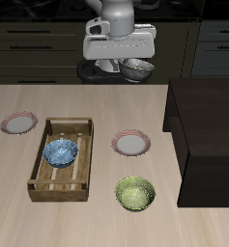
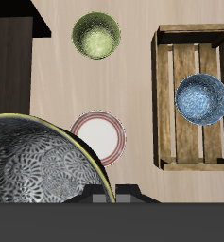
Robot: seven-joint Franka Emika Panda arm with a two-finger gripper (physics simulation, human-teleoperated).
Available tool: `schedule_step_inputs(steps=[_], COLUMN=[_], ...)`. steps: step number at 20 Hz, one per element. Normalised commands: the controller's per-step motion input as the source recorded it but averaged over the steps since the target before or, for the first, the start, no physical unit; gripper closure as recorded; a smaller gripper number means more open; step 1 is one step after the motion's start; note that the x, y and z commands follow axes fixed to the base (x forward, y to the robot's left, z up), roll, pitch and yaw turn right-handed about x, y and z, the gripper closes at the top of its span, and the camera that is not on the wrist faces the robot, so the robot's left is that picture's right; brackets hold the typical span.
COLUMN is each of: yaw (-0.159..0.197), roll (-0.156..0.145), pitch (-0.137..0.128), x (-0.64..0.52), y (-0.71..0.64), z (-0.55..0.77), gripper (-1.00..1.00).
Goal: Place the black bowl onto the plate that is in the table center and place the green bowl onto the plate that is next to the blue bowl
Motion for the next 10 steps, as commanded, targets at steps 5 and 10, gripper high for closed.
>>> schedule_step_inputs(steps=[5, 10], yaw=[0.01, -0.016], roll=[-0.006, -0.004], pitch=[-0.017, 0.012], x=[-0.13, 0.07], y=[-0.18, -0.06], z=[-0.16, -0.2], gripper=[1.0, 1.0])
